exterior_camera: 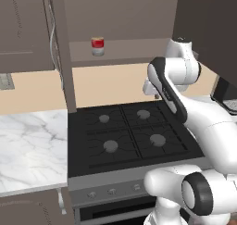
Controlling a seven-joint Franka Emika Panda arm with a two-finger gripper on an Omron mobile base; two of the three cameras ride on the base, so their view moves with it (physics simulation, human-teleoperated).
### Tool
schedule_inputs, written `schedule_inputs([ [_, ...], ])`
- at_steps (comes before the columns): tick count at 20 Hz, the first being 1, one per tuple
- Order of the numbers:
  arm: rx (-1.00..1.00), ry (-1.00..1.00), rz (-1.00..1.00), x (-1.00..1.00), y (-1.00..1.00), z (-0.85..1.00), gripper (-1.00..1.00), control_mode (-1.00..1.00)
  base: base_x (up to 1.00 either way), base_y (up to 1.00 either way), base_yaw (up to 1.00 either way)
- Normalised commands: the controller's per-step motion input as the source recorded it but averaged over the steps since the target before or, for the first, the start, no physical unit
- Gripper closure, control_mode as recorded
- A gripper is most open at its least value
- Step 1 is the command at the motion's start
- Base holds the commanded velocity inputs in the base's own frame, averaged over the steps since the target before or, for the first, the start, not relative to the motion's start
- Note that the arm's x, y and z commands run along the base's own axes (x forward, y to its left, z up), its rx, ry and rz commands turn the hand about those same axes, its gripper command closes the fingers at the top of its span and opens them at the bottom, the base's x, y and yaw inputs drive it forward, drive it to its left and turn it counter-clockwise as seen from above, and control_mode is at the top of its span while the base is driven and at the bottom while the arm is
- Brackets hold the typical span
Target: Restock the canned food cabinet by taking the new fresh canned food from the counter and placing it in the cabinet. Then, take the old canned food from the cabinet and place it on the counter.
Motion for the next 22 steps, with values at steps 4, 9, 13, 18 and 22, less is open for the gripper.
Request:
schedule_inputs([
  [4, 0.00, 0.01, 0.00, -0.21, 0.00, 0.00, -1.00, -1.00, 0.00, 0.00, 0.00],
  [9, -0.03, 0.06, 0.01, -0.52, 0.00, -0.08, -1.00, -1.00, 0.00, 0.00, 0.00],
  [13, -0.01, 0.07, 0.00, -0.64, 0.00, -0.11, -1.00, -1.00, 0.00, 0.00, 0.00],
  [18, 0.00, 0.03, 0.00, -0.65, -0.06, -0.08, -1.00, -1.00, 0.00, 0.00, 0.00],
  [22, 0.00, 0.01, 0.00, -0.54, -0.05, -0.02, -1.00, -1.00, 0.00, 0.00, 0.00],
])
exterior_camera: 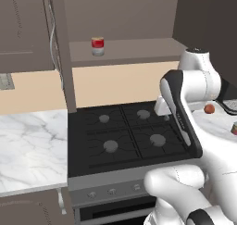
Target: Restock the canned food cabinet by taking the new fresh canned food from the counter and placing it in the cabinet. Then, take the old canned food from the cabinet and place it on the counter.
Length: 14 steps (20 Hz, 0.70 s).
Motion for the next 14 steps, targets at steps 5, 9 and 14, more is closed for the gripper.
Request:
schedule_inputs([
  [5, 0.00, 0.00, 0.00, -0.37, -0.02, 0.00, -1.00, -1.00, 0.00, 0.00, 0.00],
  [9, 0.00, 0.00, 0.00, 0.00, 0.00, 0.00, -1.00, -1.00, 0.00, 0.00, 0.00],
  [14, 0.00, 0.00, 0.00, 0.00, 0.00, 0.00, -1.00, 1.00, -0.21, -0.06, -0.01],
])
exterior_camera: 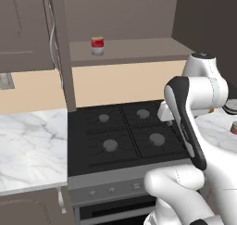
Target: Restock the canned food cabinet by taking the new fresh canned food from the counter and placing it in the cabinet. Then, take the old canned food from the cabinet and place it on the counter.
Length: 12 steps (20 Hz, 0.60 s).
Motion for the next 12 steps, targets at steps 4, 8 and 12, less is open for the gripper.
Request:
schedule_inputs([
  [4, 0.00, 0.00, 0.00, 0.00, 0.00, 0.00, -1.00, 1.00, -0.40, -0.27, -0.06],
  [8, 0.00, 0.00, 0.00, 0.00, 0.00, 0.00, -1.00, 1.00, -0.34, -0.40, -0.12],
  [12, 0.00, 0.00, 0.00, 0.00, 0.00, 0.00, -1.00, 1.00, -0.15, -0.50, -0.13],
])
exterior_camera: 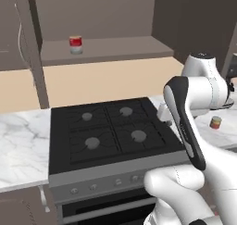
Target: Restock the canned food cabinet by taking the new fresh canned food from the counter and placing it in the cabinet. Then, take the old canned food from the cabinet and place it on the counter.
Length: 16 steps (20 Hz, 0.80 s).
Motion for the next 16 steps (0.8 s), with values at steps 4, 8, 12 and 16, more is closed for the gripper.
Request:
schedule_inputs([
  [4, 0.00, 0.00, 0.00, 0.00, 0.00, 0.00, -1.00, 1.00, -0.02, -0.55, -0.12],
  [8, 0.00, 0.00, 0.00, 0.00, 0.00, 0.00, -1.00, 1.00, 0.00, -0.66, -0.09],
  [12, 0.00, 0.00, 0.00, 0.00, 0.00, 0.00, -1.00, 1.00, -0.05, -0.76, -0.07],
  [16, 0.00, 0.00, 0.00, 0.00, 0.00, 0.00, -1.00, 1.00, -0.01, -0.71, -0.07],
])
